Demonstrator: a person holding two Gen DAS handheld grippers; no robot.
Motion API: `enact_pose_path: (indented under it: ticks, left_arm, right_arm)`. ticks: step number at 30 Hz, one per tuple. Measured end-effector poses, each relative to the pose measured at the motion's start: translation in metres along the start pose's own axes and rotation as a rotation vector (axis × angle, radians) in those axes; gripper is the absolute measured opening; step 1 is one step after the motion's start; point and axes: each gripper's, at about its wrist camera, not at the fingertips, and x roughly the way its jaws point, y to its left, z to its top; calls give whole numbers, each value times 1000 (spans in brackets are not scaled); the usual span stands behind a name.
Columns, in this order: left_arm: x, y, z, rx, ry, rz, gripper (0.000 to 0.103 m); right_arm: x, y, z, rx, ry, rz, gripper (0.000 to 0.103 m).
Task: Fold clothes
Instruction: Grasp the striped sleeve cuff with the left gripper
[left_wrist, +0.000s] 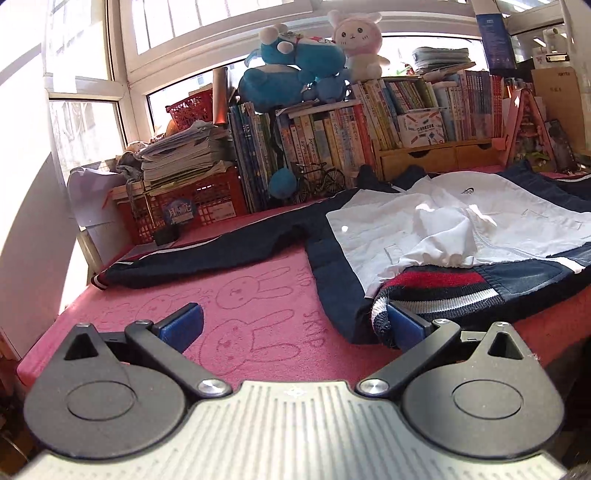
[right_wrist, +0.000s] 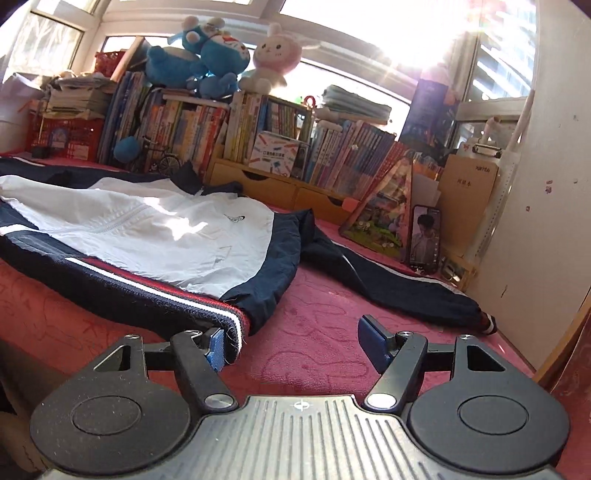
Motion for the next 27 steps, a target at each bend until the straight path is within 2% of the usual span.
enact_pose_path:
  ticks: [2,5,6,8,9,12,14,16,19,21,25,27]
  left_arm:
    - [1,1,-6,0,44,-61,103]
    - [2,2,-16,1,110,-153,100]
    - [-1,9,-13,-25,114,-212,100]
    - [-7,26,-6,-82,118,-338,101]
    - [-9,34,-2,-110,120,-401,101]
    - [-14,57,14,-193,69,-411,103]
    - [-5,77,28,-264,28,-328,103]
    - [14,102,39,-359,8,-224,103]
    - [58,146,49,-553,13,-90,103]
    - [90,181,48,-662,13,-4,103]
    - [149,252,43,-728,5,197,101]
    - [174,284,37,-769,9,271,98]
  right_arm:
    - [10,-6,-8,15,76,53,70]
    - [5,-13,-6,12,149,206,70]
    - [3,-16,-4,10,168,260,70]
    - [-12,-27,13,-6,160,380,73]
    - [-18,-33,25,5,143,411,78]
    - [-17,-44,65,70,72,461,91]
    - [-9,-48,92,117,21,479,91]
    - [13,-35,109,103,-12,460,90]
    - [62,6,132,45,-18,449,89]
    - [94,33,143,34,10,480,88]
    - [146,82,157,-14,74,507,88]
    - [164,99,159,-35,103,510,88]
